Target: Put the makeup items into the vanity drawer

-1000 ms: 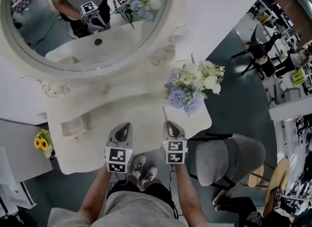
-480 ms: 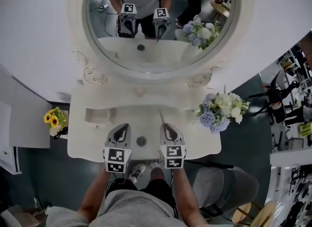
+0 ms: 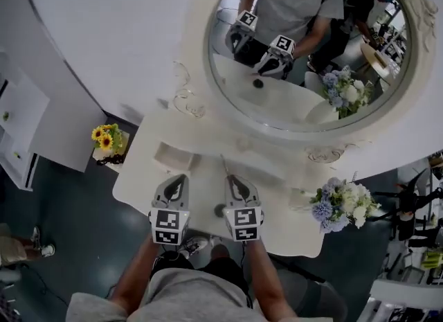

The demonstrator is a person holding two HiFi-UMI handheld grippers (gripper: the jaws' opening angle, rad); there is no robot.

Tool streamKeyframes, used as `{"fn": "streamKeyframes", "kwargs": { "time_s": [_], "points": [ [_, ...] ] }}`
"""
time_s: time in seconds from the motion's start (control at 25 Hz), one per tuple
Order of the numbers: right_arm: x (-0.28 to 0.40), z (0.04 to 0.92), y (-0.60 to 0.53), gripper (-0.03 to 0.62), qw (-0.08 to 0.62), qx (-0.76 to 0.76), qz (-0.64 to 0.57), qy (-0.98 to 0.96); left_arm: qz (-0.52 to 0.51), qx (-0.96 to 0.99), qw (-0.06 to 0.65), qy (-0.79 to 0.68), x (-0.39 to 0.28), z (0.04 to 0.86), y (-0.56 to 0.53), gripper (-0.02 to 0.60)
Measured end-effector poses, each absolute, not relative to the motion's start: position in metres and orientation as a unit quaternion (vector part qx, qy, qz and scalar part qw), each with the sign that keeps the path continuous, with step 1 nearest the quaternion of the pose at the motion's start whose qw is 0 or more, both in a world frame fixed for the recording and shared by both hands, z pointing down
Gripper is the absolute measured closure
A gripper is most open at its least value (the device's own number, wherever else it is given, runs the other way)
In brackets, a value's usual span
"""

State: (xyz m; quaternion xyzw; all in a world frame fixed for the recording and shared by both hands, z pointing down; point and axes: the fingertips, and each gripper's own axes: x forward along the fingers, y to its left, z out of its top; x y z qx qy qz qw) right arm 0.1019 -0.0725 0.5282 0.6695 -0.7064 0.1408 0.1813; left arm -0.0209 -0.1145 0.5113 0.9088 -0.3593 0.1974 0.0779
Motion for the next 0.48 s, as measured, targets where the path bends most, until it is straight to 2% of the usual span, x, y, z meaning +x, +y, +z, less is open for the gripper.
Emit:
{"fn": "streamKeyframes", "kwargs": {
  "time_s": [0.48],
  "points": [
    [0.019, 0.556, -0.134, 0.545, 0.233, 0.537, 0.102, -0.805, 0.197, 0.85, 0.115, -0.475, -0.093, 0.535, -0.132, 0.581]
  ]
}}
